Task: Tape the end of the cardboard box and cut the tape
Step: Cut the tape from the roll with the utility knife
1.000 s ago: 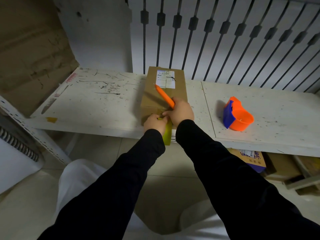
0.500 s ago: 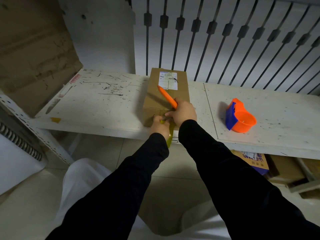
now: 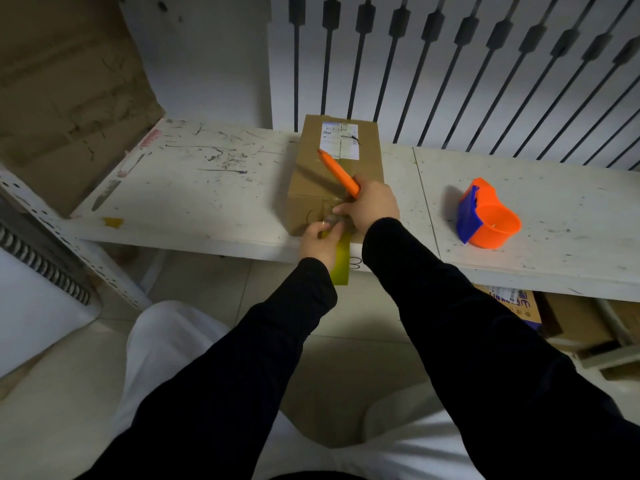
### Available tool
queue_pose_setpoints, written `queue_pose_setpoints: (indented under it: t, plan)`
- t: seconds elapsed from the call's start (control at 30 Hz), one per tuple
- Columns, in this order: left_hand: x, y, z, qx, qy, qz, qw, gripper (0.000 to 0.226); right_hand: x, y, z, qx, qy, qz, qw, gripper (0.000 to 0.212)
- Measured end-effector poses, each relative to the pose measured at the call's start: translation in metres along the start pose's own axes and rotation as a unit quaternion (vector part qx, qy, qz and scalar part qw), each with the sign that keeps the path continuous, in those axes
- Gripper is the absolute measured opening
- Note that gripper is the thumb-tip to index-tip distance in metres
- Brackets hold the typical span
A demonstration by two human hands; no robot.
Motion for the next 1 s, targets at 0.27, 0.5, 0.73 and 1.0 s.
queue_pose_setpoints:
  t: [0.27,0.5,0.73,1.0]
  plan:
    - [0.000,0.002,0.005,0.013,0.036,-0.018,0.999,0.039,-0.010,0.002,-0.003,-0.066,0.053,0.062,0.995,0.046]
    - [0.003,0.004,0.002,-0.004,0.083,-0.040,0.996,0.018,-0.026,0.015,-0.008,-0.136,0.055,0.022,0.989,0.048]
    - [0.004,0.002,0.005,-0.016,0.094,-0.057,0.994,0.013,-0.035,0.030,-0.029,-0.170,0.130,0.030,0.976,0.029]
    - [0.001,0.004,0.002,-0.006,0.046,-0.096,0.994,0.031,-0.043,0.036,-0.041,-0.182,0.223,0.008,0.958,0.032]
Point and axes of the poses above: each hand's wrist, its own y-axis away from the middle knuckle, its own x-axis out of the palm, z = x × y, the point moved 1 cm from there along -y, towards the middle knuckle, and after that the axes turned 7 degrees about -z, right-handed, at the moved point
